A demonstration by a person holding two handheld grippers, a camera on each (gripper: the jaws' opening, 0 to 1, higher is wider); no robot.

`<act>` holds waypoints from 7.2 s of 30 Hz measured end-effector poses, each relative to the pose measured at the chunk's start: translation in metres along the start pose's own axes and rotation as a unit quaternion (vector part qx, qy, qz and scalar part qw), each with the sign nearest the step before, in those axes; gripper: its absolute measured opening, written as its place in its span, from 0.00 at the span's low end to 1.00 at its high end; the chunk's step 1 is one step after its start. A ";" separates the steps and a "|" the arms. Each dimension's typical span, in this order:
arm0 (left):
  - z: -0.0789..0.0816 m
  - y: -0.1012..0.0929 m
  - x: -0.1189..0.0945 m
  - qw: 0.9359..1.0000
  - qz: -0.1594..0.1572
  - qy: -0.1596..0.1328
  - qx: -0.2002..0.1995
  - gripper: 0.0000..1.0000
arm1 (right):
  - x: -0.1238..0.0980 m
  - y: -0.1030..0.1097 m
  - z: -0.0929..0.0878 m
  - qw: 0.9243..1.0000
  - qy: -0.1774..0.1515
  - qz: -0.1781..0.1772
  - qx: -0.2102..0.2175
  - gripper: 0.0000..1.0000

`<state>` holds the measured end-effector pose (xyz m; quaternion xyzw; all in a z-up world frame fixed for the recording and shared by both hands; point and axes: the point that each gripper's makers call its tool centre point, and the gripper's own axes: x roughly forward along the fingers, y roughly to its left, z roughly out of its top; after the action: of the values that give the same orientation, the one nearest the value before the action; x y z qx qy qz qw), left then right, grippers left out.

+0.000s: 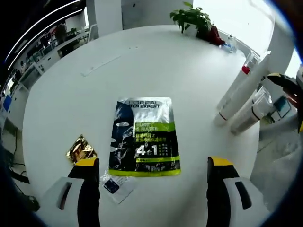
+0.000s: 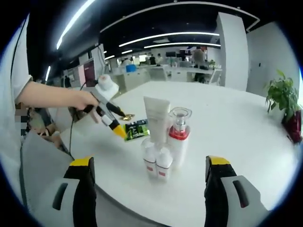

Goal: Arrange the skincare products in the storage area until every visible bottle or jar stands upright without overlapping.

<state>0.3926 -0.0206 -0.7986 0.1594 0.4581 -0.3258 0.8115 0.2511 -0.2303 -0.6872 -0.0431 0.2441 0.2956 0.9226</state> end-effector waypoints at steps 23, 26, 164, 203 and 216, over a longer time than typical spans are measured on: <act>0.012 0.008 0.038 0.995 -0.022 0.074 0.054 0.77 | 0.000 -0.002 -0.001 1.000 0.003 -0.003 0.005 0.95; 0.009 0.006 0.038 0.995 -0.020 0.083 0.056 0.76 | 0.000 -0.002 -0.002 1.000 0.004 -0.003 0.005 0.95; -0.008 -0.114 -0.154 0.983 -0.023 -0.167 -0.066 0.03 | -0.006 0.060 0.069 0.987 -0.092 0.130 0.018 0.92; 0.025 -0.200 -0.168 0.969 -0.039 -0.236 -0.054 0.14 | -0.001 0.097 0.099 0.928 -0.118 0.279 0.219 0.11; 0.029 -0.197 -0.195 0.952 -0.046 -0.289 -0.094 0.38 | -0.014 0.079 0.099 0.913 -0.105 0.327 0.221 0.05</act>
<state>0.2067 -0.1073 -0.6104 -0.0402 0.2396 -0.3506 0.9045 0.2384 -0.1506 -0.5889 0.2751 0.2052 0.5224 0.7806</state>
